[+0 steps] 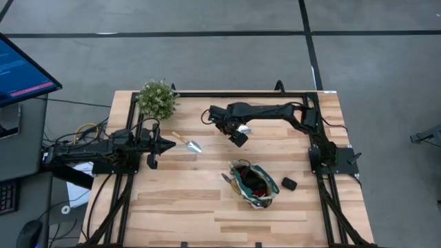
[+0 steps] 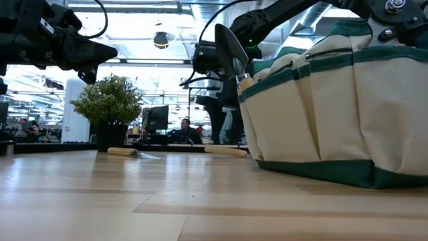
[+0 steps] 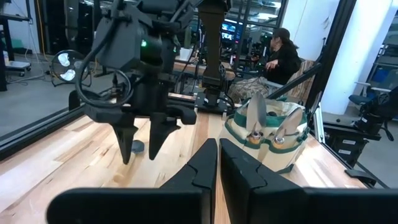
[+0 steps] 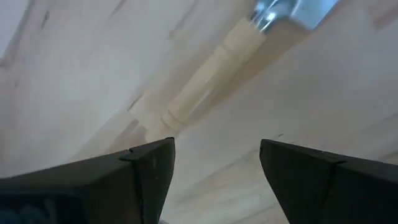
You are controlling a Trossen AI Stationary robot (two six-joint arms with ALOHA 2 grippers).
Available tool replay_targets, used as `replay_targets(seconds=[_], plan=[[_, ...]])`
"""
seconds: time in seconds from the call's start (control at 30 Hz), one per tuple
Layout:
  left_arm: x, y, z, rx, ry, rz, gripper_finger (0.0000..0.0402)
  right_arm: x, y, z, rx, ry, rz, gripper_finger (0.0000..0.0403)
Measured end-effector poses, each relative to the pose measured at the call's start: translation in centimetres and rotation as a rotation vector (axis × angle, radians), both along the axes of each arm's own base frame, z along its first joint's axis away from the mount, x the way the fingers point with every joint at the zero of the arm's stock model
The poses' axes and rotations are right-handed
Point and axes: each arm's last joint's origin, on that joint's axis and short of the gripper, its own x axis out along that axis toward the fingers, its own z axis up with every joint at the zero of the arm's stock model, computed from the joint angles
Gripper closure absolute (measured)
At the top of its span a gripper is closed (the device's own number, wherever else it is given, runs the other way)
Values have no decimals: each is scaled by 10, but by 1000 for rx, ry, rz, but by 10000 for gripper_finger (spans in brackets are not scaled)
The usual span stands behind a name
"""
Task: Pick & Place Garden tools in Gardening bag
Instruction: Put the brown trowel into the gardening bag
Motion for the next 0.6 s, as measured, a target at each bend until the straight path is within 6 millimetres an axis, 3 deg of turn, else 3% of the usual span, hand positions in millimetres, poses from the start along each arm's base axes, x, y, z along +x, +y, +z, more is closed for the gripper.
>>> replay_targets(seconds=[0.3, 0.6], plan=[[0, 0, 0, 0, -2, 0, 384, -11, -14, -10, -16, 57, -109, 178], [0, 0, 1, 1, -5, 0, 384, -24, -2, -35, 59, 116, -40, 178]])
